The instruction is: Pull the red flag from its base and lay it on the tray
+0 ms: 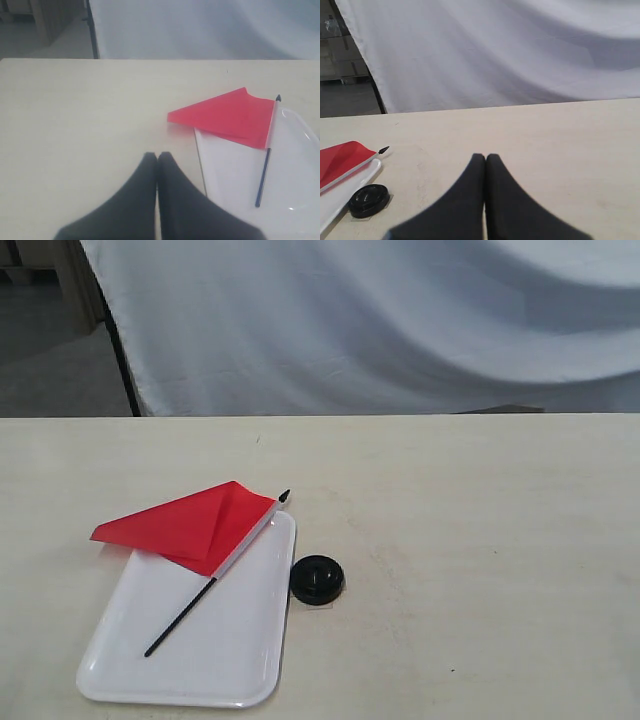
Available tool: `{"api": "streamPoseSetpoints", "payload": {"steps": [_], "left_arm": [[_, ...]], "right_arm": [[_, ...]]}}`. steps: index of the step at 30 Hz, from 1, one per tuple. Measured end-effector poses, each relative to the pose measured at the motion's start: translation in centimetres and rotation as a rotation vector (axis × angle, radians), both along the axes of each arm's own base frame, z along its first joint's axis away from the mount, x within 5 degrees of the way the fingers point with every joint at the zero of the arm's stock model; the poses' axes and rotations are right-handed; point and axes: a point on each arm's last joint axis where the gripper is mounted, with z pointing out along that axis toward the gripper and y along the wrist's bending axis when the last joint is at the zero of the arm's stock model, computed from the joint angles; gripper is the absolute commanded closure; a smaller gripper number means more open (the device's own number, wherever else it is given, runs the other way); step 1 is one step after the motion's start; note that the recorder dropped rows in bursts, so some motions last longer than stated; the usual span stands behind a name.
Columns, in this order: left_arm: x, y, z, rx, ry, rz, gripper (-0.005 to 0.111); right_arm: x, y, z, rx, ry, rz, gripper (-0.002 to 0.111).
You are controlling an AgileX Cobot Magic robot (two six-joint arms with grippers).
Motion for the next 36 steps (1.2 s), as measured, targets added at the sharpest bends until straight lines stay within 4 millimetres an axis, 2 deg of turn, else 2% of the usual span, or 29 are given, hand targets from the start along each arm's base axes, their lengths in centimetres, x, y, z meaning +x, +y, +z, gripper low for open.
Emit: {"api": "streamPoseSetpoints", "payload": {"steps": [12,36], "left_arm": [[0.00,0.00,0.00,0.000,0.000,0.000,0.107],[0.00,0.00,0.00,0.000,0.000,0.000,0.107]], "right_arm": [[-0.01,-0.05,-0.22,-0.077,0.014,0.001,0.109],[-0.02,-0.05,-0.24,-0.066,0.018,0.001,0.109]]}}
